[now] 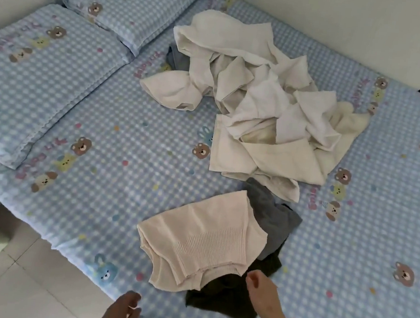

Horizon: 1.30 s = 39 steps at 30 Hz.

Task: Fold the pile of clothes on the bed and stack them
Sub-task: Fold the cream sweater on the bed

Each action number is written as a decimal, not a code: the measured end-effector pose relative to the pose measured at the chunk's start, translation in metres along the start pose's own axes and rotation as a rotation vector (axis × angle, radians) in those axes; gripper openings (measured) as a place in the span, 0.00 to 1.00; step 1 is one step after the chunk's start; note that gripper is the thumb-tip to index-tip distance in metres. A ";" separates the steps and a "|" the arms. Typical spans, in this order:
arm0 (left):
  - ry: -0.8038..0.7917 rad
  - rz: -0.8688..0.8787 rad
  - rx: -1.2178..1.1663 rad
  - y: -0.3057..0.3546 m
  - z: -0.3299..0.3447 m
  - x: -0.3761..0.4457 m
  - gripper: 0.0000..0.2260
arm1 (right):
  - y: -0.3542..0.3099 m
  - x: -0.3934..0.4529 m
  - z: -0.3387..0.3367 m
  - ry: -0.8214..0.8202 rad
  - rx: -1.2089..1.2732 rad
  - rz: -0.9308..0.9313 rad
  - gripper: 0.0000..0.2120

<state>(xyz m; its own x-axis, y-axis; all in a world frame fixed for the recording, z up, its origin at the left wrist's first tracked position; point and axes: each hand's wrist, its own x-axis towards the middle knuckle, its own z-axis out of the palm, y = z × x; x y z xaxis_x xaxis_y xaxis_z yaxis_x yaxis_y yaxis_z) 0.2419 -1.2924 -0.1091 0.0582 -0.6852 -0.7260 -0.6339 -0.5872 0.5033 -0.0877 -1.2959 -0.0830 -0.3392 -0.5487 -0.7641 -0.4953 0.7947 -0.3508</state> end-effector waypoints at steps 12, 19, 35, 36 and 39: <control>-0.068 0.405 0.536 0.058 -0.013 0.157 0.24 | -0.055 0.112 0.033 0.279 -0.132 0.084 0.20; -0.403 0.787 0.892 0.073 0.019 0.138 0.37 | -0.057 0.100 0.050 0.271 0.032 0.196 0.08; -0.004 0.640 0.429 0.131 -0.016 0.157 0.27 | -0.227 0.165 -0.025 -0.040 1.247 -0.099 0.08; -0.012 0.595 0.459 0.122 -0.012 0.159 0.29 | -0.232 0.170 -0.025 -0.084 1.293 -0.114 0.07; -0.049 0.357 0.584 0.104 -0.003 0.171 0.38 | -0.225 0.185 -0.017 -0.006 0.940 -0.066 0.12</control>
<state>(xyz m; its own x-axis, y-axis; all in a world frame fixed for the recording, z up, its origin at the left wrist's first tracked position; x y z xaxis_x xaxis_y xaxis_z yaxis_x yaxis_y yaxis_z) 0.1880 -1.4718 -0.1793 -0.2577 -0.7652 -0.5900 -0.9207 0.0092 0.3903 -0.0526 -1.5808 -0.1362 -0.3284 -0.6005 -0.7291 0.3361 0.6471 -0.6843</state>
